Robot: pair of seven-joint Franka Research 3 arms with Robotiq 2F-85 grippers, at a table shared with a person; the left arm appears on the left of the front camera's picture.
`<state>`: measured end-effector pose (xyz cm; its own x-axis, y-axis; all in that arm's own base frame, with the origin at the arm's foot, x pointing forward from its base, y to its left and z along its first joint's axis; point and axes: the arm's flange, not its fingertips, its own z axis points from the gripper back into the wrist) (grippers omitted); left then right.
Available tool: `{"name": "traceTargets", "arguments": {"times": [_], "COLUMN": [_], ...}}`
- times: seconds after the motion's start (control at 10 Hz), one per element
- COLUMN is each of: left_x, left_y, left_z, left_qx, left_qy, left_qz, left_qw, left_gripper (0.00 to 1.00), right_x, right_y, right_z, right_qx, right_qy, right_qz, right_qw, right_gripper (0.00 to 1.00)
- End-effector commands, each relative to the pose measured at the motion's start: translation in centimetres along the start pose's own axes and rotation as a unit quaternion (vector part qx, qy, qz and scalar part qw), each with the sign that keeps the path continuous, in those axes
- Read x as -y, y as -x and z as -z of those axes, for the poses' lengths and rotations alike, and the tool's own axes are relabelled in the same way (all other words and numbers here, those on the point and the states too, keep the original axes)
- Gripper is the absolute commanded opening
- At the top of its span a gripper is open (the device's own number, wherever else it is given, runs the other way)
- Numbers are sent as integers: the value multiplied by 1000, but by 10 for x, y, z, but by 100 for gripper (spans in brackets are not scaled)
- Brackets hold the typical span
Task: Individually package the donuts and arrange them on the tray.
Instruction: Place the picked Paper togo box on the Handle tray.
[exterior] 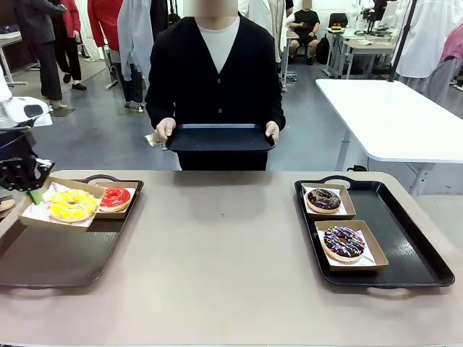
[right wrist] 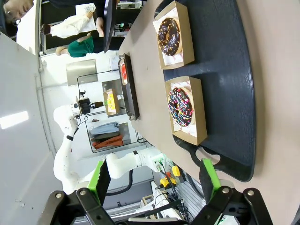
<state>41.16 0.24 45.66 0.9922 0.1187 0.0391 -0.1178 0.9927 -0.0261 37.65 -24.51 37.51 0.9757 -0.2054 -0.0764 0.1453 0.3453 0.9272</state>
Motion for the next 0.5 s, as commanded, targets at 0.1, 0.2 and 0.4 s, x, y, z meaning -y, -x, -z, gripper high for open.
{"name": "traceTargets", "arguments": {"times": [0.1,0.2,0.4], "left_x": [7,17,-2], "left_y": [-6,-13,-1], "left_z": [7,11,4], "left_qx": [6,8,-2], "left_qy": [-39,-65,-20], "left_qz": [1,6,4], "left_qw": [999,998,1000], "left_gripper": [1,1,1], "right_x": [-3,-3,-3], "right_y": [3,3,3], "right_z": [0,0,0], "right_qx": [2,2,2], "right_qy": [-1,-1,-1], "right_qz": [2,2,2], "right_qw": [1000,1000,1000], "right_gripper": [100,100,100]}}
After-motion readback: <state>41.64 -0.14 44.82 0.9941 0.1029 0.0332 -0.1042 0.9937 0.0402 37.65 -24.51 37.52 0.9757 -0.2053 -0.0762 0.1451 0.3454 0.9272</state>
